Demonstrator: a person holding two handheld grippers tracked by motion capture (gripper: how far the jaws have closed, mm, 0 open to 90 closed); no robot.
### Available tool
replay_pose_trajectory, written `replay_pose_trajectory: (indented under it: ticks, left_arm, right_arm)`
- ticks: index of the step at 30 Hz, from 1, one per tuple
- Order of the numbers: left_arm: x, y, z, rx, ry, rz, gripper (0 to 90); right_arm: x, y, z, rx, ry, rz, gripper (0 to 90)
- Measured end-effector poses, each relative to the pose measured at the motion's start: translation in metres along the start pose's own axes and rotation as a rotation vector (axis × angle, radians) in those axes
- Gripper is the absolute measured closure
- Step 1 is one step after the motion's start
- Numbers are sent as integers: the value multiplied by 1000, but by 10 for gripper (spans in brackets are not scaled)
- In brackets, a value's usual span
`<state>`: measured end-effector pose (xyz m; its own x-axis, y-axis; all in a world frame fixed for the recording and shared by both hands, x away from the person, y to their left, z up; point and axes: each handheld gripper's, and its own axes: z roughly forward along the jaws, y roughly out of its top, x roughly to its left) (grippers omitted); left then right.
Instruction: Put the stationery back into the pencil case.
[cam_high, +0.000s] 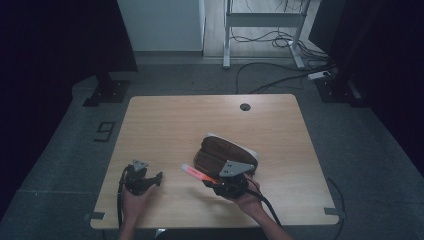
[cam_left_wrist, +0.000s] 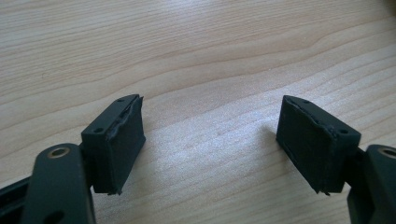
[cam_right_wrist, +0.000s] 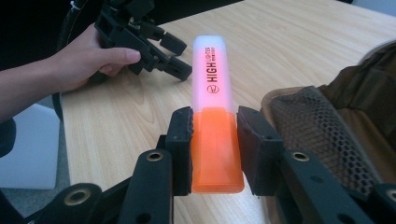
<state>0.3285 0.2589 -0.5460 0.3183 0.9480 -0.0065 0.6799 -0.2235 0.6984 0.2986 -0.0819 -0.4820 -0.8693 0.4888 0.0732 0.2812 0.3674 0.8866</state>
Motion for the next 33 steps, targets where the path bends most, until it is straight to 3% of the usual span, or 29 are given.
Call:
replay_pose_trajectory:
  ticks: [33]
  left_arm:
    - [0, 0, 0, 0, -1, 0, 231]
  right_arm:
    - [-43, 4, -39, -79, -106, 51, 658]
